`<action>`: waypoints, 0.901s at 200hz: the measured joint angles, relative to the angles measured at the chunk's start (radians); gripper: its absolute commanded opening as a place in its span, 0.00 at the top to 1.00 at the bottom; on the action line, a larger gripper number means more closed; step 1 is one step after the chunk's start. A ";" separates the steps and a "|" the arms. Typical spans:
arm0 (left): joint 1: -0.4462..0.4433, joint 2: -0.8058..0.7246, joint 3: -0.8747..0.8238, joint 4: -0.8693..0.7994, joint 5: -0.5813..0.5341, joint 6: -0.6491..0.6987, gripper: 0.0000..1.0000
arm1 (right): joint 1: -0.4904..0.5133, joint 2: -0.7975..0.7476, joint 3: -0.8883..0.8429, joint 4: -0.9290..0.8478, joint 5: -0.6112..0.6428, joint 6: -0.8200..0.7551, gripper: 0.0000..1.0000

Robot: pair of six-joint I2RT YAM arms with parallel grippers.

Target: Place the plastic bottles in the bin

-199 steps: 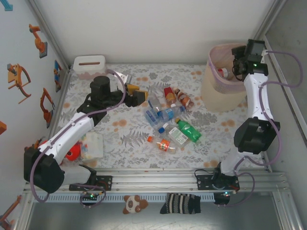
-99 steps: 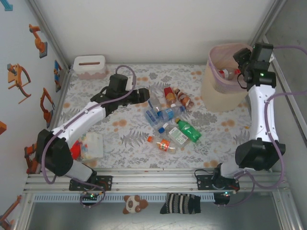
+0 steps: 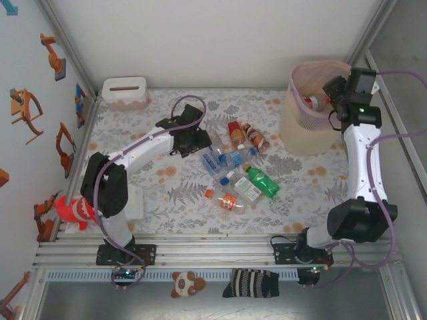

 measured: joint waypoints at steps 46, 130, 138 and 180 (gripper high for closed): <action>-0.006 0.103 0.088 -0.045 0.010 -0.079 0.29 | 0.000 -0.006 -0.011 0.014 0.003 0.000 0.29; -0.025 0.220 0.138 -0.074 0.097 -0.137 0.29 | 0.001 -0.006 -0.013 0.021 0.003 0.000 0.29; -0.025 0.224 0.138 -0.079 0.101 -0.141 0.30 | 0.001 -0.006 -0.013 0.021 0.003 0.000 0.29; -0.026 0.239 0.139 -0.089 0.111 -0.160 0.33 | 0.001 -0.006 -0.013 0.021 0.003 0.000 0.29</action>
